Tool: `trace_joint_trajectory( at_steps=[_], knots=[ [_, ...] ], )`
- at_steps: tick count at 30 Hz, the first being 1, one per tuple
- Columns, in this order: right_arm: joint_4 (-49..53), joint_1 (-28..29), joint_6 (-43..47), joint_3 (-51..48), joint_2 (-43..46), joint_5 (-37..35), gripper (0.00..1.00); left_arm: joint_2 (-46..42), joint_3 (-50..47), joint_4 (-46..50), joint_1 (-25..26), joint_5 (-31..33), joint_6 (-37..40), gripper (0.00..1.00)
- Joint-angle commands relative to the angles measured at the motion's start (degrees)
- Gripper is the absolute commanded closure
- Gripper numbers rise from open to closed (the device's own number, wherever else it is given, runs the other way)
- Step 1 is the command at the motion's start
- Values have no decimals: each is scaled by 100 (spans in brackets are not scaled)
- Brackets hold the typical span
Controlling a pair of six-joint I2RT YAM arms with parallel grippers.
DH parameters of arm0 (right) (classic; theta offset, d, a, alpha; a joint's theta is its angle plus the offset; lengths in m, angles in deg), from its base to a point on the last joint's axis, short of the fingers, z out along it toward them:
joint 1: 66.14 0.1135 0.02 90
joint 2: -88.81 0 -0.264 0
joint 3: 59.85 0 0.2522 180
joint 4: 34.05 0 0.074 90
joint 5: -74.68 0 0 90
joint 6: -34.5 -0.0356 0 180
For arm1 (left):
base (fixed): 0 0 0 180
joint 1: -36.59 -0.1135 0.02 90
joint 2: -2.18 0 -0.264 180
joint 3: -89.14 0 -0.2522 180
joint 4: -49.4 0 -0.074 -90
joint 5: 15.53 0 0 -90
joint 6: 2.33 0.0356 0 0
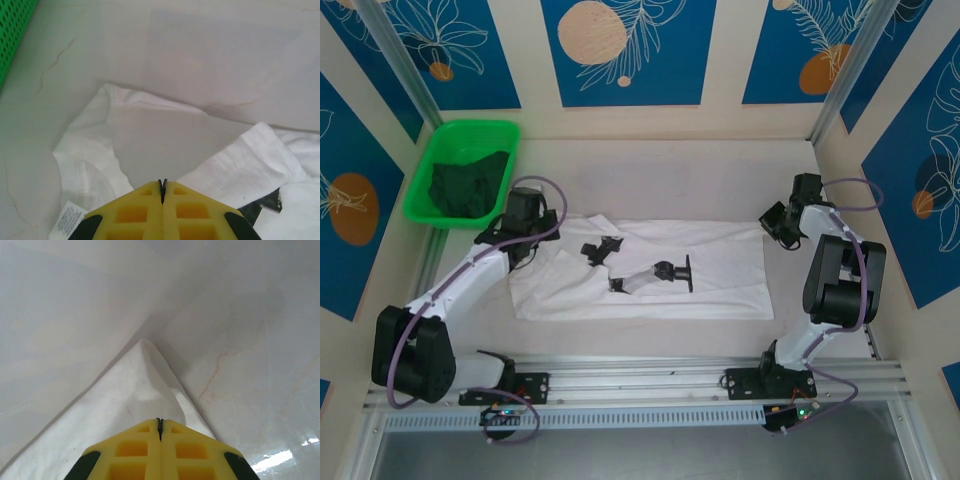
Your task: Fold and stack the t-shirts
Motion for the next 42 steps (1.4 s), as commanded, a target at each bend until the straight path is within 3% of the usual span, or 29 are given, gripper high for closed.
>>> trace_joint_trajectory(
  at_steps=[1, 4, 5, 6, 9, 11, 14, 17, 22, 29, 33, 38, 40, 42],
  knots=[
    [12, -78, -154, -144, 218, 155, 100, -281, -194, 136, 50, 254, -318, 100],
    [-34, -176, -282, -221, 222, 289, 100, -511, -383, 143, 50, 567, -539, 100],
    [-38, -217, -335, -239, 222, 324, 98, -612, -449, 165, 50, 747, -675, 92],
    [-34, -264, -412, -274, 229, 328, 92, -715, -515, 244, 50, 1027, -866, 74],
    [-77, -438, -696, -492, 361, 331, 67, -1073, -701, 487, 45, 1904, -1486, 71],
    [-221, -605, -889, -745, 524, 432, 53, -1286, -816, 425, 26, 2148, -1676, 55],
    [-408, -823, -1125, -1042, 810, 567, 49, -1327, -721, 345, 23, 2239, -1703, 46],
    [-549, -821, -1164, -1142, 1067, 623, 49, -858, -284, 280, 15, 1768, -1370, 48],
    [-556, -355, -777, -860, 989, 874, 53, 483, 806, 561, 15, 640, -873, 51],
    [-146, 339, -239, 15, 115, 958, 61, 2524, 2617, 1577, -89, 187, -403, 42],
    [171, 622, -51, 621, -444, 1033, 66, 3456, 3477, 1899, -261, -441, -295, 47],
    [474, 697, -52, 1147, -1046, 852, 69, 4477, 4499, 2378, -366, -328, -212, 63],
    [503, 655, -78, 1212, -1172, 822, 69, 4659, 4608, 2413, -460, -205, -262, 62],
    [493, 600, -120, 1231, -1281, 817, 69, 4724, 4605, 2455, -576, -62, -311, 49]
  ],
)
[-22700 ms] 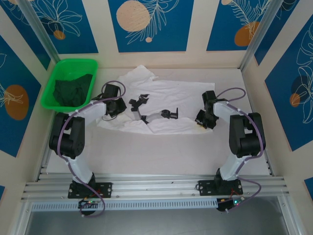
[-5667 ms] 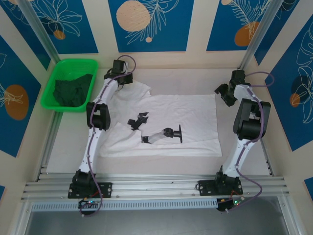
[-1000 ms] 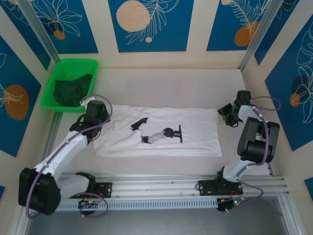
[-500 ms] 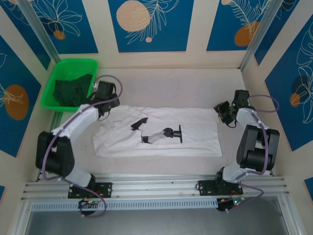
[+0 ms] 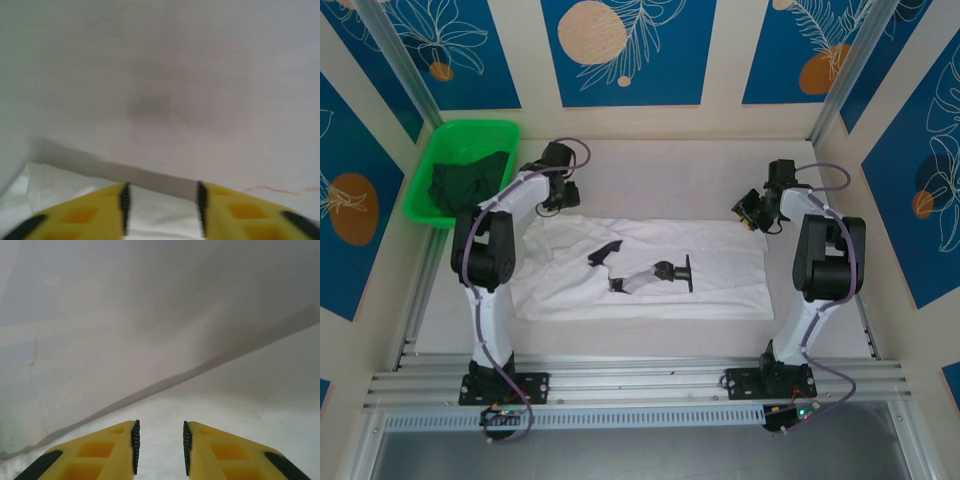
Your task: Fold and stack the t-shirts
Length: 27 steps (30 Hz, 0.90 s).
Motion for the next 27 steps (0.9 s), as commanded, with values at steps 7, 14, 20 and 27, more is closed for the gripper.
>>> trace_joint_trajectory(
  at_steps=[7, 14, 20, 27],
  knots=[
    [311, -248, -88, 254, -450, 54, 69, 262, -26, 157, -464, -118, -26, 47],
    [272, -481, -296, 244, -603, 138, 69, 587, 146, 152, -480, 72, -29, 86],
    [70, -688, -449, 58, -601, 270, 69, 526, -40, -9, -678, 500, -205, 100],
    [4, -791, -602, 43, -576, 331, 69, 321, -161, -172, -882, 712, -275, 100]
  ],
)
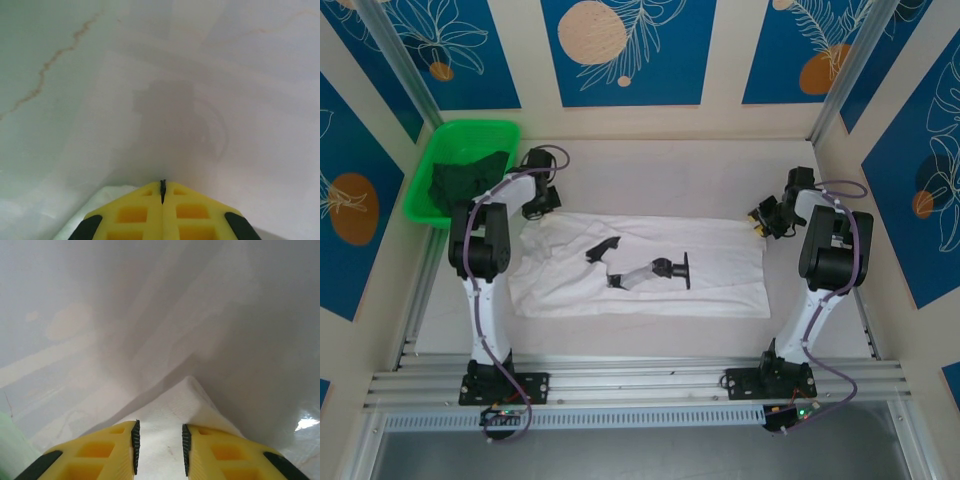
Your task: Fold and stack the t-shirts
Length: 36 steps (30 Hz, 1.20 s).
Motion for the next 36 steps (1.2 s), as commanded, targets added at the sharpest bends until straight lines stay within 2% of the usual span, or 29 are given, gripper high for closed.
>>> trace_joint_trajectory(
  at_steps=[1, 4, 11, 16, 20, 23, 26, 31, 36],
  knots=[
    [-85, -91, -162, -100, -73, 126, 69, -175, -131, -34, -235, 303, -104, 100],
    [-126, -109, -202, -79, -58, 245, 67, -254, -70, -70, -238, -8, -106, 100],
    [-421, 162, -158, -285, 939, 174, 56, -799, 110, 59, -183, -552, -149, 62],
    [-813, 841, -23, -794, 1974, 47, 47, -1365, -367, -84, -40, -793, -303, 51],
    [-1453, 1778, 72, -1593, 2696, 98, 37, -1534, -763, -184, 237, -1212, -334, 47],
    [-1739, 2489, 262, -2003, 2930, 98, 36, -1539, -984, -305, 526, -1519, -300, 42],
    [-1793, 3003, 486, -2217, 2940, 8, 36, -1206, -604, 77, 865, -1703, -45, 35],
    [-2090, 3165, 522, -2261, 2683, 121, 36, -659, -49, 332, 1133, -2178, -79, 33],
    [-2062, 3160, 543, -2257, 2602, 141, 36, -378, 400, 720, 1288, -1593, -102, 35]
  ],
)
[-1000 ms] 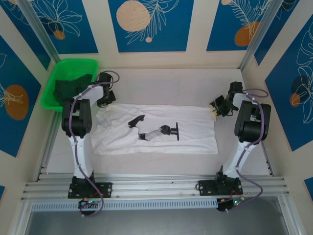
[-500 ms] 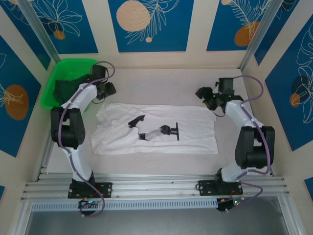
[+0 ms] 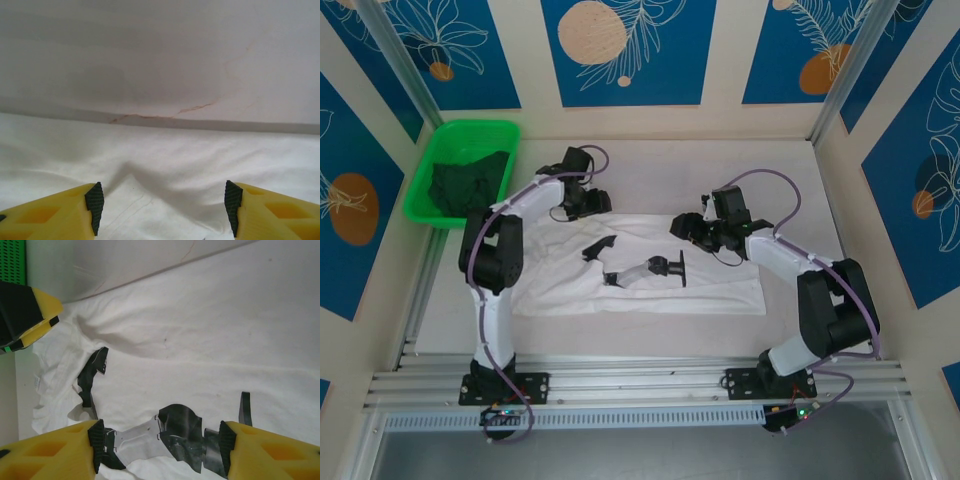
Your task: Fold and stack the t-shirts
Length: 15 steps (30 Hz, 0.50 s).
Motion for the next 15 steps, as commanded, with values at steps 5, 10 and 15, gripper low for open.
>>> trace_joint_trajectory(
  at_steps=[5, 10, 15],
  knots=[
    [-100, -2, 159, 87, -104, 95, 36, 242, 467, 622, 159, 766, 51, 40],
    [-88, -2, 150, 112, -190, 93, 37, 418, 621, 800, 316, 1067, 88, 43],
    [-63, -8, 162, 144, -284, 77, 37, 502, 629, 751, 364, 995, 4, 49]
  ],
)
